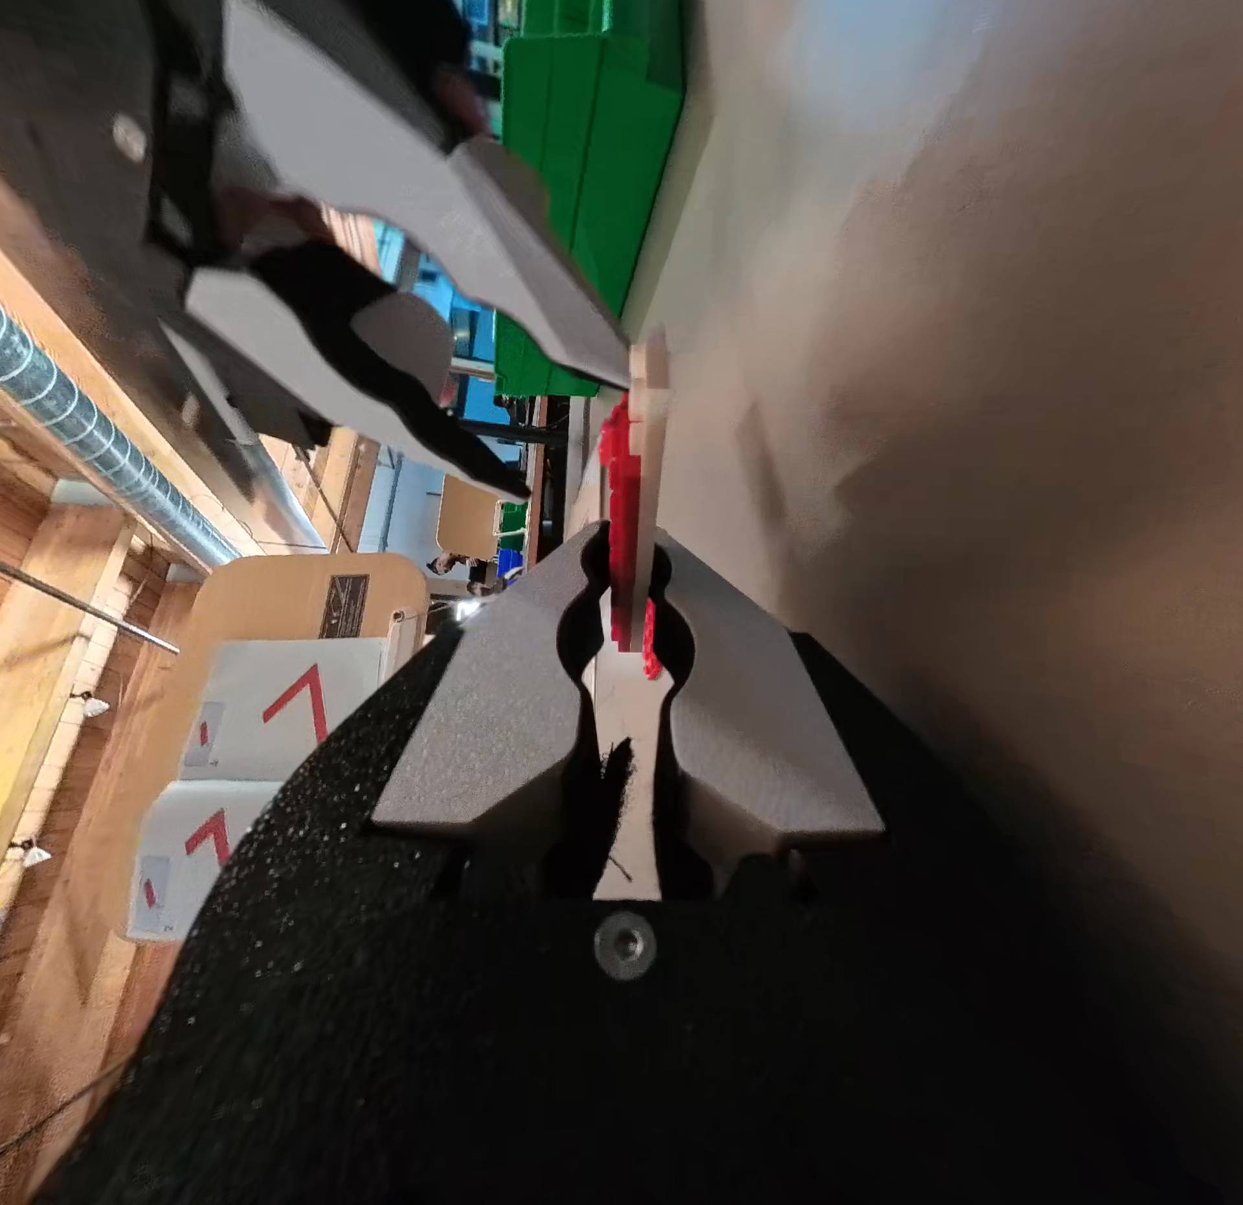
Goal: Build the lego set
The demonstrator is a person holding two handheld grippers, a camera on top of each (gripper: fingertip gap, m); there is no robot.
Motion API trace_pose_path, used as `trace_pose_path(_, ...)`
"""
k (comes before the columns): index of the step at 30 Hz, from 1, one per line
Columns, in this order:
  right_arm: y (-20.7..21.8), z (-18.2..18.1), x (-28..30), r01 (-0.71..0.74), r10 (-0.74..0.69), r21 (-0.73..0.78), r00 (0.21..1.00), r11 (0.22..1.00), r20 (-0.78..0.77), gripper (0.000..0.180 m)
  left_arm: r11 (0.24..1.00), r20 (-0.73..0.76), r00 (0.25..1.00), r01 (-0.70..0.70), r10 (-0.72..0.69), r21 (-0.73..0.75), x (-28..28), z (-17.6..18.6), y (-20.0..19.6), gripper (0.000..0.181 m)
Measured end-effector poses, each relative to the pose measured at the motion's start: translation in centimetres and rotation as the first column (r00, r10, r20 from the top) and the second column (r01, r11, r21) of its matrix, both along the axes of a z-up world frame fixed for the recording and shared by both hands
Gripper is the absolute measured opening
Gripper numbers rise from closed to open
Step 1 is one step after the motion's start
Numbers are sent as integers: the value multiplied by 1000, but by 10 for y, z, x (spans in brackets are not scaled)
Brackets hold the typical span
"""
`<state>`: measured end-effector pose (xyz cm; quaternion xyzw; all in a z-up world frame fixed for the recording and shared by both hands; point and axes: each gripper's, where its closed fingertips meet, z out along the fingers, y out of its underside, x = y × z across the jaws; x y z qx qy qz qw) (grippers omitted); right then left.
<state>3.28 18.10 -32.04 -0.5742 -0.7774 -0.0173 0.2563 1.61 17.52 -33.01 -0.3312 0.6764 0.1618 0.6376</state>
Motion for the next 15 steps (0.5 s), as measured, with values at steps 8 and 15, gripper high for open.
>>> trace_pose_path(8, 0, -10, 0, 24, 97, 471, 968, 882, -230, 63, 999, 30, 999, -19, 20, -25, -4, 3, 4, 6)
trace_pose_path(15, -17, -28, 20, 142, -149, -48, 898, 989, -413, 50, 998, 72, 997, -31, 35, -60, -11, 8, 9, 6)
